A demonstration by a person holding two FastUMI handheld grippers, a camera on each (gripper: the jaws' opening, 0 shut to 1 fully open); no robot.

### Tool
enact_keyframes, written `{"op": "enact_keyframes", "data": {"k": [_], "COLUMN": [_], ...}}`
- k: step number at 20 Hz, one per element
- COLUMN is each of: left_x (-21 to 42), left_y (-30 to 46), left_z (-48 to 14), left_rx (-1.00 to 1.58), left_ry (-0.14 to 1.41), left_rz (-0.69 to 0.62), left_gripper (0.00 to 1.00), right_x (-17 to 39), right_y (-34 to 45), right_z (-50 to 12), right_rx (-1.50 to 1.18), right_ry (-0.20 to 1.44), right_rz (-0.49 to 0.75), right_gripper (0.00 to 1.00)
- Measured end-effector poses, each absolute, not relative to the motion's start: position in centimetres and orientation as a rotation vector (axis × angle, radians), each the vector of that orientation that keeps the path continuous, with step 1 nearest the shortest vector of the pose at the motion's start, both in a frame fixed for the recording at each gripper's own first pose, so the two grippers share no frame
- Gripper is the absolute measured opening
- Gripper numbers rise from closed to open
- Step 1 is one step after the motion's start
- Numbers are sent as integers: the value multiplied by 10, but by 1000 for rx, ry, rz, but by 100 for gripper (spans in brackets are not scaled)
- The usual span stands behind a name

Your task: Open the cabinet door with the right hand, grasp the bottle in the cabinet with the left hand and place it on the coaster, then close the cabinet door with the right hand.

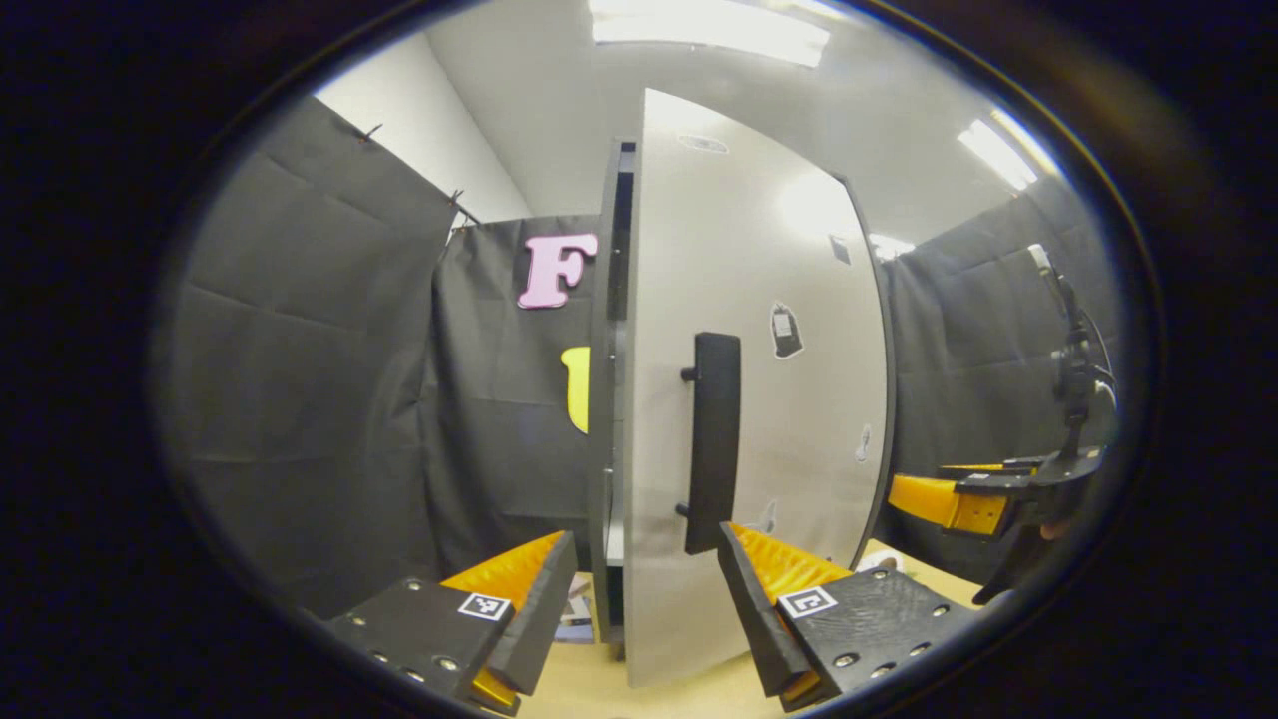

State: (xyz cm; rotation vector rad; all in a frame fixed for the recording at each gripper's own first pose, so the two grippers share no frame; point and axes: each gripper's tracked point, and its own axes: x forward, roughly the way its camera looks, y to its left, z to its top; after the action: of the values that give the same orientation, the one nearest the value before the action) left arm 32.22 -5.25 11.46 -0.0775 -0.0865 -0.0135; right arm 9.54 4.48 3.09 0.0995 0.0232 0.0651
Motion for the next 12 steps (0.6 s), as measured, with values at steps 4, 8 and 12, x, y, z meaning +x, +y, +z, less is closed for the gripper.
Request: {"op": "enact_keyframes", "data": {"k": [4, 8, 12], "left_x": [324, 330, 331], "left_y": [-56, -65, -65], "left_z": [112, 108, 105], "left_rx": [-46, -60, -52], "left_ry": [-72, -50, -36], "left_rz": [-4, -8, 13], "left_gripper": [81, 85, 81], "right_x": [97, 92, 86], "right_y": [37, 49, 64], "right_z": [26, 31, 34], "right_rx": [-1, -12, -24], "right_ry": [28, 11, -19], "right_rz": [-20, -6, 33], "right_gripper": [94, 94, 90]}}
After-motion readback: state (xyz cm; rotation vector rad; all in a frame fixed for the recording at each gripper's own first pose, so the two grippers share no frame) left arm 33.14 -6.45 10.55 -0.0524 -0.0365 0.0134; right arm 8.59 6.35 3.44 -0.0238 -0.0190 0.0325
